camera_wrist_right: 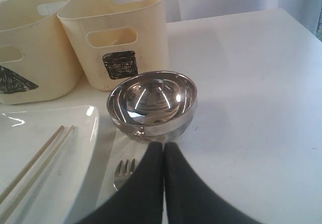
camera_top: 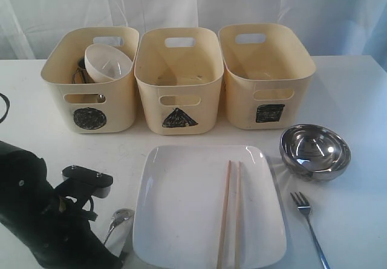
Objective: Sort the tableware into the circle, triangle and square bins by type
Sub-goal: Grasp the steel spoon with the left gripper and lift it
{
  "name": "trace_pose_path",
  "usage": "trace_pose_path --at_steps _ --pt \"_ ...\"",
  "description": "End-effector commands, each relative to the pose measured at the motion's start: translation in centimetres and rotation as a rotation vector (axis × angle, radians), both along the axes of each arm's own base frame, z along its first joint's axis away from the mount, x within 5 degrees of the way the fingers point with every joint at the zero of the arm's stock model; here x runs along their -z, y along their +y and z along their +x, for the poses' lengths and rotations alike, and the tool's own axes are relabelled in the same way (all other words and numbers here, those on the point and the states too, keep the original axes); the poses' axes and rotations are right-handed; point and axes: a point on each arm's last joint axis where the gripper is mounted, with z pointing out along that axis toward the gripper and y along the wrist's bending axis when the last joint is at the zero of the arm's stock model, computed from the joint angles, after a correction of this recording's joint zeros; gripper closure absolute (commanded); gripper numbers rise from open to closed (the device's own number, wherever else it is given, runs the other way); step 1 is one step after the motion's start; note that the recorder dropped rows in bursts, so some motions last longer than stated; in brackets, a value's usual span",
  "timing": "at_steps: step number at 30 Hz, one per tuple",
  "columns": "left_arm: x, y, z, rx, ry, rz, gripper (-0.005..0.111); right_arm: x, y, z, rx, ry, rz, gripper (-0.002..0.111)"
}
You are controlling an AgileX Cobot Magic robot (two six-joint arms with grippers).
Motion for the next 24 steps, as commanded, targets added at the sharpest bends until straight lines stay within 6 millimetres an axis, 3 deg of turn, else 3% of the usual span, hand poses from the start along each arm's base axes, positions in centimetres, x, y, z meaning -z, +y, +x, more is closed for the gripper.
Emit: trace_pose_path --at_steps 1,7,13,18,24 --pt "1.2 0.1 -0.5 -0.002 0.045 0.029 0.107 0.0 -0.1 0.0 0.009 -0.009 -0.005 0.108" --pt "0.9 -0.2 0.1 0.014 0.021 0.025 0.107 0.0 -0.1 0.0 0.009 -0.009 -0.005 0.108" --pt "-0.9 -1.2 1.6 0.052 -0.035 0.020 0.107 0.0 -0.1 0.0 0.009 -0.009 -0.005 0.108" --pt "-3.6 -1.3 3.3 0.031 -0.156 0.067 0.107 0.0 -0.1 0.0 0.009 -0.009 -0.005 0.108" --pt "-8.3 -1.1 6.0 -0.003 -0.348 0.175 0.107 0.0 -0.1 0.0 0.009 -0.009 -0.005 0.108"
